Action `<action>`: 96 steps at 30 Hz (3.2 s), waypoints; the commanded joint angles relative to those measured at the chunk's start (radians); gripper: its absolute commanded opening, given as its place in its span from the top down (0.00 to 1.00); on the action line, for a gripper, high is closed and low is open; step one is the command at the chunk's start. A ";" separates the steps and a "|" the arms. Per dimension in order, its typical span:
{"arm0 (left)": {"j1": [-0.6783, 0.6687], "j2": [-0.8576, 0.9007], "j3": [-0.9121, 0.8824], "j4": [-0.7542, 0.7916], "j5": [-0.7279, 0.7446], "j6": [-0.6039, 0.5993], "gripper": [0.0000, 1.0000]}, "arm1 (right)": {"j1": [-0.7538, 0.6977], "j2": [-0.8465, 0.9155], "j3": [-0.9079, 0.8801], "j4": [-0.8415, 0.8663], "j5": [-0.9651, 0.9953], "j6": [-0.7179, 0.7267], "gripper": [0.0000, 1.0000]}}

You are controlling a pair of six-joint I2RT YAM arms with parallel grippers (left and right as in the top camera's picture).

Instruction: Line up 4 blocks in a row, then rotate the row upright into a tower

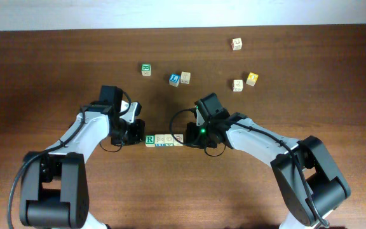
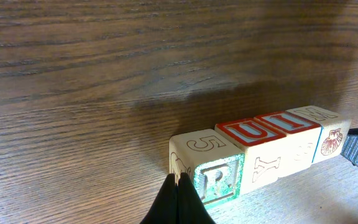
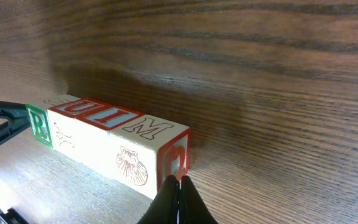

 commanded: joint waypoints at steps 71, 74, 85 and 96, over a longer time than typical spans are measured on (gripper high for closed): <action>-0.002 0.013 -0.032 0.047 0.071 0.023 1.00 | 0.007 0.016 -0.005 0.003 -0.003 0.000 0.96; -0.002 0.013 -0.032 0.047 0.071 0.023 1.00 | 0.007 0.035 -0.005 0.012 -0.019 0.010 0.96; -0.002 0.013 -0.032 0.047 0.070 0.023 1.00 | 0.007 0.036 -0.005 0.035 -0.036 -0.001 0.96; -0.002 0.013 -0.032 0.047 0.070 0.023 1.00 | 0.008 0.026 -0.003 0.071 -0.094 -0.076 0.96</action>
